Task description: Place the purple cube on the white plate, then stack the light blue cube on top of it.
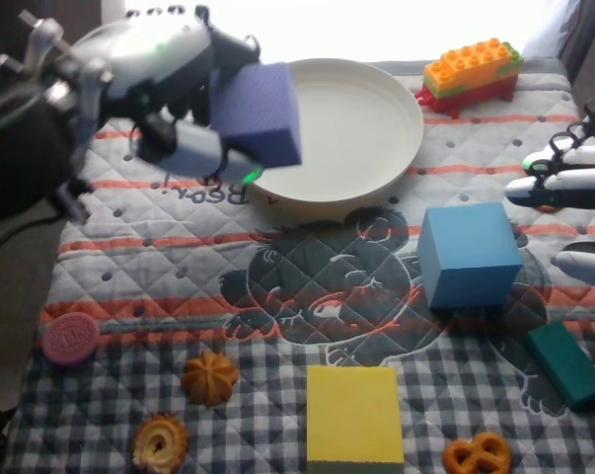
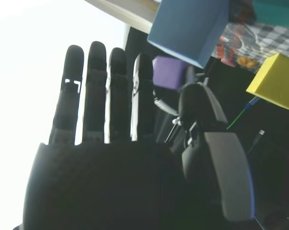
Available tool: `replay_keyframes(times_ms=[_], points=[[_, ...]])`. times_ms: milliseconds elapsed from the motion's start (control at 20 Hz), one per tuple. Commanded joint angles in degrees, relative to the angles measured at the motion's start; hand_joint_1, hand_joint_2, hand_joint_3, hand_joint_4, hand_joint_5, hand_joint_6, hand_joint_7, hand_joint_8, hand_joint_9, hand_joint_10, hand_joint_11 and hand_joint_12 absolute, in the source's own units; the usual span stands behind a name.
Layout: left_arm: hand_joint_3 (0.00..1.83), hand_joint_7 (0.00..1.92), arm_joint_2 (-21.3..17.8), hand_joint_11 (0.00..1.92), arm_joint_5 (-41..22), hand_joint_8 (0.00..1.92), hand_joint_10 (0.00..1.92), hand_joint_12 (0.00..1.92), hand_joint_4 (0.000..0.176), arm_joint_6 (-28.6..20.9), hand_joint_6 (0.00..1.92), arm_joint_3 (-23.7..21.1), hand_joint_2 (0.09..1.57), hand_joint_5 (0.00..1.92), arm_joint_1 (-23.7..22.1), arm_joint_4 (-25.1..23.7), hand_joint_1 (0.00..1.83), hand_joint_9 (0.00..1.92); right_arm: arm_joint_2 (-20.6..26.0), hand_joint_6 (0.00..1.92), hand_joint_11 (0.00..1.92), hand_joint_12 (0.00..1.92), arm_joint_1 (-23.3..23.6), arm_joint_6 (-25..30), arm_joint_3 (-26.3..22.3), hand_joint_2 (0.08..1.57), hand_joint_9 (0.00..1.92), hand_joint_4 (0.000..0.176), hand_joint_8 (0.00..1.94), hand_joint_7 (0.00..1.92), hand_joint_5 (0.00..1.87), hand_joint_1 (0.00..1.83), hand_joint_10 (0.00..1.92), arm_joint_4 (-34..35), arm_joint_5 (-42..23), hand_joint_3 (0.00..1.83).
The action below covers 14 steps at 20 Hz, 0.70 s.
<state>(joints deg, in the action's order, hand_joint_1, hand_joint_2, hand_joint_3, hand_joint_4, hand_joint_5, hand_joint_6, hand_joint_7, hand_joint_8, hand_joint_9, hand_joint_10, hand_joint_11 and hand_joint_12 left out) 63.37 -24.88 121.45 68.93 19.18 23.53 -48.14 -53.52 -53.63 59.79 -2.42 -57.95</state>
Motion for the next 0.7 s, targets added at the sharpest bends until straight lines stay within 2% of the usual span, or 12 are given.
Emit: replay_keyframes(times_ms=[0, 100, 150, 200, 250, 300, 400, 450, 500, 550, 600, 650], points=[[0.0, 0.95, 1.0, 0.76, -3.8, 1.29, 1.14, 1.42, 0.0, -0.1, 0.91, 1.7, 1.16, 0.86, -1.7, -0.3, 1.25, 0.84, 0.1, 0.0, 0.24, 0.9, 0.4, 0.4, 0.3, 1.38, 0.57, 0.044, 0.0, 0.52, 0.57, 0.3, 0.0, 1.0, -6.8, 0.0], [0.0, 0.95, 4.7, 0.73, -1.4, 1.26, 0.9, 1.18, 0.0, -0.1, 0.96, 6.2, 1.16, 0.86, -4.0, 0.3, 1.24, 0.85, 0.0, 0.0, 0.22, 0.91, 0.4, 0.5, 0.4, 1.38, 0.57, 0.025, 0.0, 0.52, 0.59, 0.31, 0.0, 1.0, -6.8, 0.0], [0.0, 0.96, 7.1, 0.7, 0.4, 1.24, 0.93, 1.24, 0.0, -0.1, 1.05, 9.3, 1.17, 0.8, -5.1, 0.8, 1.24, 0.85, -0.3, 0.01, 0.2, 0.9, 0.5, 0.6, 0.6, 1.38, 0.56, 0.007, 0.0, 0.53, 0.59, 0.3, 0.0, 1.0, -6.8, 0.0], [0.0, 0.94, 9.5, 0.59, 2.5, 1.26, 0.86, 1.27, 0.0, -0.1, 1.12, 12.6, 1.19, 0.76, -6.2, 1.6, 1.23, 0.84, -1.0, 0.0, 0.18, 0.89, 0.6, 0.6, 1.0, 1.38, 0.55, 0.012, 0.0, 0.53, 0.59, 0.31, 0.0, 1.0, -6.8, 0.0], [0.0, 0.94, 11.3, 0.59, 3.9, 1.26, 0.86, 1.27, 0.0, 0.0, 1.12, 15.0, 1.19, 0.76, -6.9, 2.2, 1.23, 0.84, -1.6, 0.0, 0.18, 0.89, 1.0, 0.8, 1.4, 1.38, 0.55, 0.012, 0.0, 0.53, 0.59, 0.31, 0.0, 0.7, -6.8, 0.0], [0.0, 0.92, 12.9, 0.55, 5.0, 1.3, 0.9, 1.32, 0.0, 0.0, 1.07, 17.3, 1.19, 0.78, -7.6, 2.7, 1.23, 0.81, -2.3, 0.0, 0.17, 0.88, 1.2, 1.4, 2.0, 1.38, 0.54, 0.015, 0.0, 0.52, 0.59, 0.32, 0.0, 0.2, -6.9, 0.0], [0.0, 0.89, 14.9, 0.52, 6.3, 1.33, 0.99, 1.39, 0.0, 0.0, 1.13, 20.0, 1.2, 0.75, -8.3, 3.2, 1.21, 0.73, -3.3, 0.0, 0.19, 0.89, 1.8, 2.7, 3.0, 1.39, 0.54, 0.022, 0.0, 0.51, 0.59, 0.32, 0.0, -0.6, -6.9, 0.0], [0.0, 0.91, 15.9, 0.53, 7.0, 1.31, 1.03, 1.41, 0.0, 0.0, 1.09, 21.2, 1.19, 0.78, -8.6, 3.4, 1.22, 0.75, -3.7, 0.0, 0.19, 0.88, 1.9, 3.3, 3.4, 1.39, 0.53, 0.022, 0.0, 0.51, 0.59, 0.34, 0.0, -0.8, -6.9, 0.0], [0.0, 0.82, 17.1, 0.61, 8.1, 1.47, 1.42, 1.7, 0.0, 0.2, 1.13, 22.8, 1.22, 0.74, -8.8, 3.4, 1.2, 0.66, -3.9, 0.0, 0.26, 0.84, 1.9, 3.5, 3.6, 1.39, 0.56, 0.0, 0.0, 0.52, 0.6, 0.35, 0.0, -0.9, -7.1, 0.0], [0.0, 0.82, 17.6, 0.61, 8.4, 1.47, 1.42, 1.7, 0.0, 0.4, 1.13, 23.4, 1.22, 0.74, -8.7, 3.4, 1.2, 0.66, -3.9, 0.0, 0.26, 0.84, 1.9, 3.5, 3.6, 1.39, 0.56, 0.0, 0.0, 0.52, 0.6, 0.35, 0.0, -0.9, -7.2, 0.0], [0.0, 0.8, 18.3, 0.58, 8.9, 1.49, 1.4, 1.66, 0.0, 0.9, 1.21, 24.1, 1.24, 0.69, -8.6, 3.6, 1.18, 0.64, -3.9, 0.0, 0.28, 0.83, 1.9, 3.6, 3.6, 1.39, 0.57, 0.0, 0.0, 0.52, 0.59, 0.37, 0.0, -0.9, -7.4, 0.0], [0.0, 0.8, 18.8, 0.58, 9.3, 1.3, 1.42, 1.64, 0.0, 3.6, 1.21, 24.6, 1.21, 0.8, -8.3, 5.6, 1.06, 0.69, -3.9, 0.0, 0.3, 0.79, 1.9, 3.6, 3.7, 1.39, 0.56, 0.0, 0.0, 0.52, 0.59, 0.36, 0.0, -0.9, -7.5, 0.0]])
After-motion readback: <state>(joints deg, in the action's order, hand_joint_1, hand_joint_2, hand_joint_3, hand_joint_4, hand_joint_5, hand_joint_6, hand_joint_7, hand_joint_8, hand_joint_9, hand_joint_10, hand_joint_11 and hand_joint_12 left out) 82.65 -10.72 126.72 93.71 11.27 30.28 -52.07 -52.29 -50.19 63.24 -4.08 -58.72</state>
